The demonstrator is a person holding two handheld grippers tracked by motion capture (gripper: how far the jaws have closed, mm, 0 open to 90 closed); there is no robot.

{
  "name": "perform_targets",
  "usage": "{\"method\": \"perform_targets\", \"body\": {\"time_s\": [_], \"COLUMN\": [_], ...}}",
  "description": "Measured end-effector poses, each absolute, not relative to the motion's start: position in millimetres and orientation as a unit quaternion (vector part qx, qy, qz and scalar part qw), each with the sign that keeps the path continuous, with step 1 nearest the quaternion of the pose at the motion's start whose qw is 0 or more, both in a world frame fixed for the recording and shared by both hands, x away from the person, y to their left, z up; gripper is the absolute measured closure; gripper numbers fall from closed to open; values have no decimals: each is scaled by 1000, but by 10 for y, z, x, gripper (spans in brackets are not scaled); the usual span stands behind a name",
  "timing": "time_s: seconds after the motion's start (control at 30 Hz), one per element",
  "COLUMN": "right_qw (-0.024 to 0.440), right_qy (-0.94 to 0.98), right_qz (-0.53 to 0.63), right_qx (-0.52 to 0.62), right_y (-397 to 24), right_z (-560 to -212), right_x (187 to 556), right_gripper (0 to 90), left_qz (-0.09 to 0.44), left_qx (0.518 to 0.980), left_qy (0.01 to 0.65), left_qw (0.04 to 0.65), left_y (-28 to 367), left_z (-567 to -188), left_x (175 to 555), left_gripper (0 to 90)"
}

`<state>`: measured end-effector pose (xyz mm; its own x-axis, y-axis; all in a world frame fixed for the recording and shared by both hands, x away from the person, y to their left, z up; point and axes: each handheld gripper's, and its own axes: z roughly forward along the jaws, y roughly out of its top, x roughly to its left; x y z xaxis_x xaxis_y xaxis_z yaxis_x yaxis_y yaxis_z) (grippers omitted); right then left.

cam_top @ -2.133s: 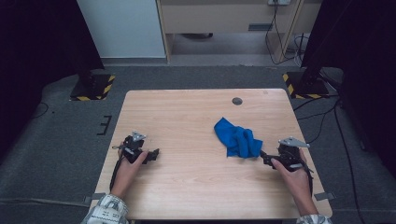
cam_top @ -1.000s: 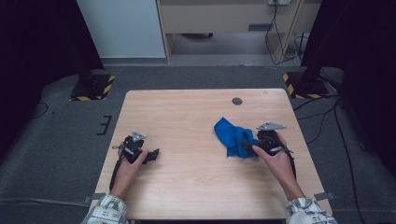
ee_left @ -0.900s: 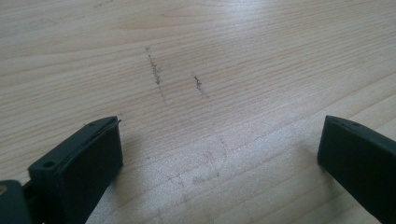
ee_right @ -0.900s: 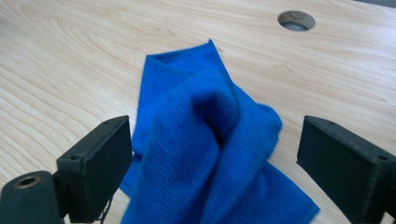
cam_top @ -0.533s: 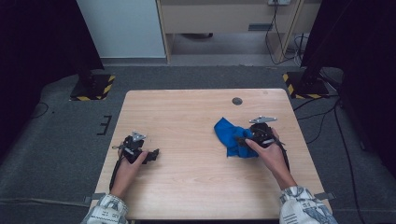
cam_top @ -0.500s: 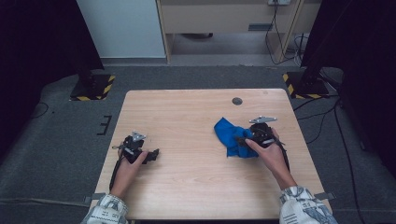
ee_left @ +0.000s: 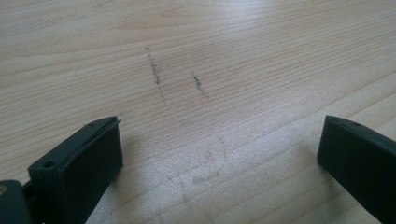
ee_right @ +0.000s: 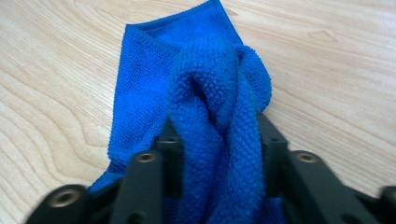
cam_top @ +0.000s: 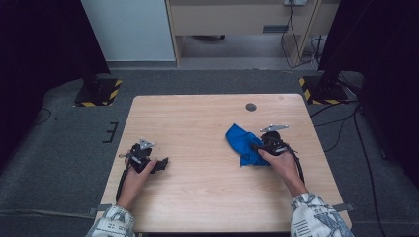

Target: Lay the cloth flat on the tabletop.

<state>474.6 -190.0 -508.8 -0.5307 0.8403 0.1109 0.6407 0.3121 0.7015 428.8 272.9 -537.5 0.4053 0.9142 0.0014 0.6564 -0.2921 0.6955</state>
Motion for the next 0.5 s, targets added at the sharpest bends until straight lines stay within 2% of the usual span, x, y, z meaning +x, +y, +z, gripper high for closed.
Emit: {"method": "perform_targets", "body": {"time_s": [0.17,0.5], "right_qw": [140,140], "right_qy": [797,787], "right_qz": [374,406], "right_qx": [454,444], "right_y": [-1884,-1810], "right_z": [-5010,-4779], "right_x": [4703,4615], "right_gripper": [703,710], "left_qz": [205,205], "left_qx": [778,778], "left_qy": [505,505], "left_qw": [314,314], "left_y": [2730,2730], "left_z": [-5375,-5375], "left_x": [4288,4288], "left_gripper": [0,0]}}
